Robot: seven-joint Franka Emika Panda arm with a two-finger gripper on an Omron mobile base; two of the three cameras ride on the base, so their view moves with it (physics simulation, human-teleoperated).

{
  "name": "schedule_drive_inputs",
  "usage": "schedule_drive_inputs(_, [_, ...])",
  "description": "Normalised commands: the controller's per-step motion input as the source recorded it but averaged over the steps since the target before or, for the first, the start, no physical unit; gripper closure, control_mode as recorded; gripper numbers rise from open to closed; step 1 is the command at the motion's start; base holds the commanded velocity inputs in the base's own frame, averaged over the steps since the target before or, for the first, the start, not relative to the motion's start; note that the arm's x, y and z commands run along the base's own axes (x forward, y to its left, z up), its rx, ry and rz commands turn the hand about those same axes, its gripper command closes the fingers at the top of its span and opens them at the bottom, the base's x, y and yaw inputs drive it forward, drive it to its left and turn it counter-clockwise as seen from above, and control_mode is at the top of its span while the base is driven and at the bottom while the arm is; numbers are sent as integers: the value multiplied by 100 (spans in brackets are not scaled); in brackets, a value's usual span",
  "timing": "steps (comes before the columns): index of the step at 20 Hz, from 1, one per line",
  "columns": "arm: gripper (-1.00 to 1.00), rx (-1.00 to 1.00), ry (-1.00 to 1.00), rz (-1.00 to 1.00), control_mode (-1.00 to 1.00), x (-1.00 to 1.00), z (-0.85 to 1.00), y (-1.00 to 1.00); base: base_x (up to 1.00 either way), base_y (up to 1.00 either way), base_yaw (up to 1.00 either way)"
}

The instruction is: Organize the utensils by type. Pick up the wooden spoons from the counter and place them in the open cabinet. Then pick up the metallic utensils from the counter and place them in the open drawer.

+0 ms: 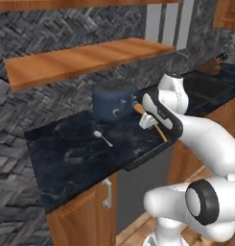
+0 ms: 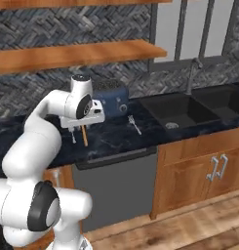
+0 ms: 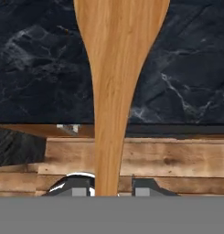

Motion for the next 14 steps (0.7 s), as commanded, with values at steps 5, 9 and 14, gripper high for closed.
schedule_drive_inputs(5, [100,0,0,0,100,0,0,0,0,16,-100])
schedule_drive_inputs(9, [100,0,0,0,100,0,0,0,0,13,-100])
schedule_drive_inputs(14, [100,0,0,0,100,0,0,0,0,11,-100])
